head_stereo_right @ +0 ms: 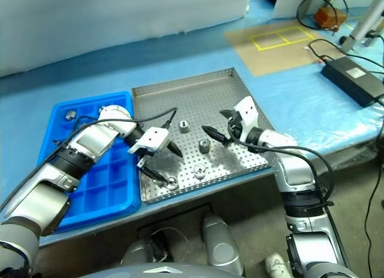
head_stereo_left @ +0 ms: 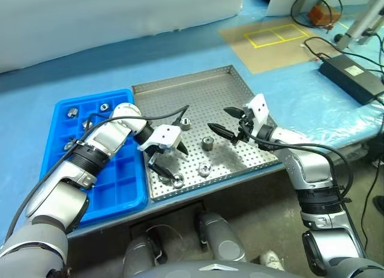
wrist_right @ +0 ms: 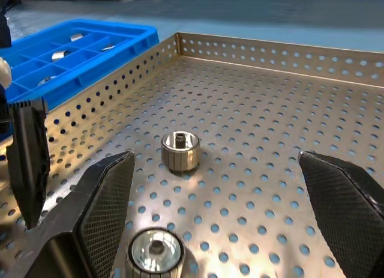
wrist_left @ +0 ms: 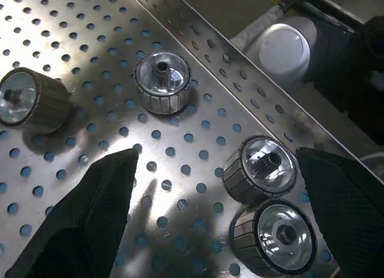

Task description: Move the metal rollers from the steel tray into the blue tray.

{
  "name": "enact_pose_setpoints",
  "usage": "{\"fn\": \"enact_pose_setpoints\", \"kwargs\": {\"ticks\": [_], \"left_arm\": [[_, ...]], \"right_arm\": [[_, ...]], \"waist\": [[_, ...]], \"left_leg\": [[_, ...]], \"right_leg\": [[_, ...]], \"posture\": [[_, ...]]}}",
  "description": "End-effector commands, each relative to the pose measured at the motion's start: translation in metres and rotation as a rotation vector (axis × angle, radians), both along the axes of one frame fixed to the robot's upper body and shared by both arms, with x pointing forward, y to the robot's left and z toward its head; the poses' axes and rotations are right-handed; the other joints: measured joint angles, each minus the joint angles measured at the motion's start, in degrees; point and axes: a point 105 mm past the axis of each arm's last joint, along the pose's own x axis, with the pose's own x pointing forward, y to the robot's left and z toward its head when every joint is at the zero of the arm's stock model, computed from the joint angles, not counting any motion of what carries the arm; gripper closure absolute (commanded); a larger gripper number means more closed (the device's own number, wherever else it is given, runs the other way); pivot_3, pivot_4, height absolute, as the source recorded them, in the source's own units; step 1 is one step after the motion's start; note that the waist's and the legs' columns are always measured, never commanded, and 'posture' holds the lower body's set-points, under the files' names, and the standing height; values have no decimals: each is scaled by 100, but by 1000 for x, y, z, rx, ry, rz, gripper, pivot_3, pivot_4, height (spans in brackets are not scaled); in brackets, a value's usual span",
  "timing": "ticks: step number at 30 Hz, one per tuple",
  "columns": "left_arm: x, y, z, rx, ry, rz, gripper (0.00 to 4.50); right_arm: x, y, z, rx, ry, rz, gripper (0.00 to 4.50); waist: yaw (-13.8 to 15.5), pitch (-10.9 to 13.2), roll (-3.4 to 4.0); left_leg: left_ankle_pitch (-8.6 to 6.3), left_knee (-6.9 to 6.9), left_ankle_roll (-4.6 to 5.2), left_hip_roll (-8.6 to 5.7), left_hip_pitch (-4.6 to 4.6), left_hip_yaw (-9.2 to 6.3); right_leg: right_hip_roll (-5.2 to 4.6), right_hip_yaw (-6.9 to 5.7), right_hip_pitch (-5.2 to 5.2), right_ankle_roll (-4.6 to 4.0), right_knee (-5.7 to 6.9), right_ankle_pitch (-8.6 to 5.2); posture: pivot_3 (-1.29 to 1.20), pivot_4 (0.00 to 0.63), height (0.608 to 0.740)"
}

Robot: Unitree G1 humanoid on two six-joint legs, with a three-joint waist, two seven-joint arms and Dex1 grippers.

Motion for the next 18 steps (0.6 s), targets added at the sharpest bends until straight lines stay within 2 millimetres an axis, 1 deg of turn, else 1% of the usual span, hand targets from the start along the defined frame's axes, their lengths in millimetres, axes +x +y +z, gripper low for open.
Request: {"fn": "enact_pose_setpoints", "kwargs": {"ticks": [1,6,8,11,14,17,18], "left_arm": [[0,8,6,38,-31,-36,54],[-2,23,10,88,-42,-56,54],[-1,26,12,99,-46,-58,54],[-4,28,11,109,-45,-71,54],[-7,24,7,75,-53,-88,54],[10,7,16,-38,-119,-15,54],[24,0,23,-88,-173,57,54]], "right_arm": [[-5,1,14,20,-47,9,0],[-7,4,13,18,-39,15,0],[-8,4,12,17,-36,18,0],[-8,6,12,17,-32,23,0],[-9,7,12,16,-30,27,0],[-9,7,11,14,-25,30,0],[-9,8,10,10,-25,31,0]], "waist": [[-90,0,0],[-239,0,1],[-251,1,1],[-261,1,2],[-268,0,2],[-257,1,5],[-254,1,5]], "left_leg": [[0,0,-1,-1,3,-3],[-1,12,-2,-1,7,-11],[-1,14,-2,-2,8,-12],[-4,17,3,-2,7,-13],[-6,18,6,-2,6,-13],[-7,19,8,-2,14,-16],[-9,25,11,-2,12,-19]], "right_leg": [[0,-6,7,2,-1,-1],[-1,-14,22,8,-1,-3],[-1,-15,27,7,-2,-3],[-3,-18,33,8,-4,-3],[-3,-18,33,9,-5,-3],[-3,-27,50,14,-11,-6],[-4,-32,56,15,-14,-7]], "posture": [[-844,150,740],[-837,150,740],[-834,150,740],[-830,150,740],[-829,150,740],[-826,150,740],[-826,150,740]]}}
